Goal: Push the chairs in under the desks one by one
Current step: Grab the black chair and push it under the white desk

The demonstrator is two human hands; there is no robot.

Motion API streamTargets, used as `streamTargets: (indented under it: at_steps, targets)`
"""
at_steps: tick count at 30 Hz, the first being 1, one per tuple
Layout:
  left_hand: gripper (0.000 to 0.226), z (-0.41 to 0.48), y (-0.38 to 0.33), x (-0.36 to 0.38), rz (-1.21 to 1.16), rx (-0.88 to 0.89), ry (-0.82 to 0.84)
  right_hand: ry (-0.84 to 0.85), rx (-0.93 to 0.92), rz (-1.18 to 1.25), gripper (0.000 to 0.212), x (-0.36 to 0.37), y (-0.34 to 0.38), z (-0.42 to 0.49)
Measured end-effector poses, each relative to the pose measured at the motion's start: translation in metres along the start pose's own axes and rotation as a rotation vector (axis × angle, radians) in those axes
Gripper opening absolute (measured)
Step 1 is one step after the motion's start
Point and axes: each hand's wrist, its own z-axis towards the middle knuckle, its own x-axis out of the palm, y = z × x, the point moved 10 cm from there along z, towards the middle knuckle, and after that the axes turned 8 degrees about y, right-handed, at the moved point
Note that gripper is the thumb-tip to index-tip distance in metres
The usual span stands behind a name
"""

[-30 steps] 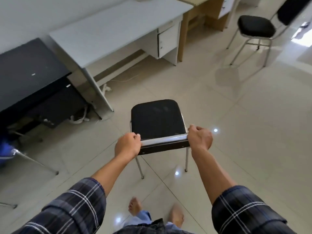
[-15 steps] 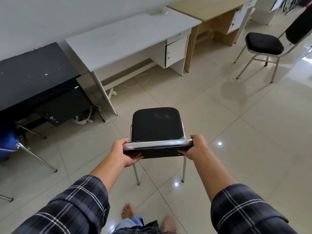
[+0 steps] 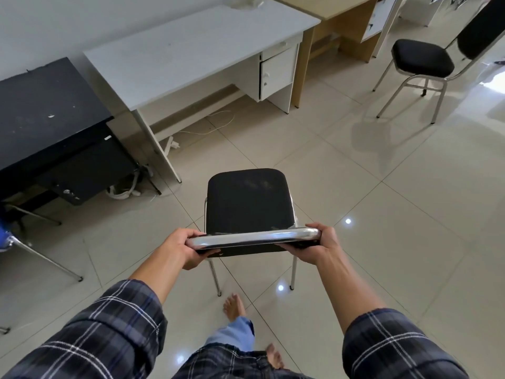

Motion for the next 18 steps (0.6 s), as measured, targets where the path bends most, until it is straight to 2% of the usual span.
streamTargets:
  at_steps: [6, 8, 13, 18]
  targets:
    - [0.039, 0.013, -0.046, 0.006, 0.029, 0.053, -0.026, -0.004, -0.032, 0.016, 0.057, 0.027, 0.003, 0.019]
    - [0.036, 0.015, -0.064, 0.013, 0.034, 0.066, -0.015, 0.0, -0.035, 0.023, 0.054, 0.043, 0.005, 0.025]
    - [0.033, 0.024, -0.108, 0.026, 0.039, 0.079, 0.003, 0.116, -0.057, 0.074, 0.028, 0.095, 0.012, 0.037]
    - [0.037, 0.031, -0.149, 0.038, 0.05, 0.079, 0.014, 0.117, -0.05, 0.112, 0.033, 0.13, 0.013, 0.055]
